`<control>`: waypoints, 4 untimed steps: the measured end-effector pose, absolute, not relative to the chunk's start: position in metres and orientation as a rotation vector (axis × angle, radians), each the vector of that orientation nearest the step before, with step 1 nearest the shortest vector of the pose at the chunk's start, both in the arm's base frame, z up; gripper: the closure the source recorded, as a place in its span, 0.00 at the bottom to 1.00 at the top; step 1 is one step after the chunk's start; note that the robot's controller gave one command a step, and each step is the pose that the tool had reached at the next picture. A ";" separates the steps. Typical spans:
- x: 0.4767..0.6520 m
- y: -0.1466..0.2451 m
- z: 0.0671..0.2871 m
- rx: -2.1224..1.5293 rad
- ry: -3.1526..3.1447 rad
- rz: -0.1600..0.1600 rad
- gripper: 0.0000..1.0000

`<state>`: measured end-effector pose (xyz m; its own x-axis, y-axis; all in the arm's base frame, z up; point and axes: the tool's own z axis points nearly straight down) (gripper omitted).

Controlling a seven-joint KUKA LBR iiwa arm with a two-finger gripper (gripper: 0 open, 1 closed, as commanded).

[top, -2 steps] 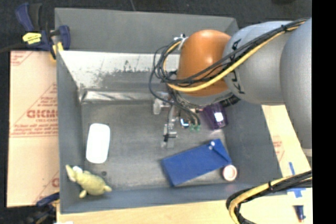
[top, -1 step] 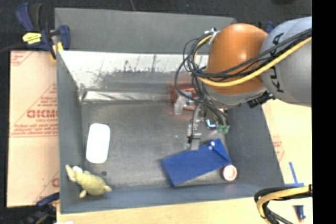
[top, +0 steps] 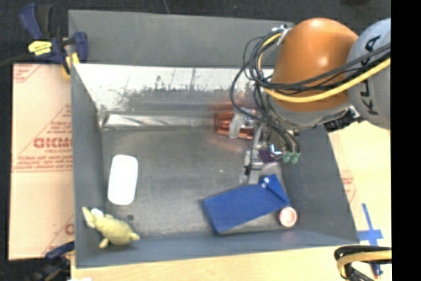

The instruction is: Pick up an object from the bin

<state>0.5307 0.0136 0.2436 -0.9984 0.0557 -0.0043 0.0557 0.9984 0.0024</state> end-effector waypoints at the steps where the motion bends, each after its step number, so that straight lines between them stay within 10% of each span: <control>1: 0.485 0.009 0.150 -0.044 3.132 0.000 0.00; 3: 0.480 -0.023 0.091 -0.386 3.111 -0.001 0.00; 4: 0.488 -0.016 0.085 0.008 3.128 0.005 1.00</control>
Offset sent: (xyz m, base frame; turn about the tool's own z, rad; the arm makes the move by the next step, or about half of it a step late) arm -0.0292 -0.0792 -0.1736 -0.2801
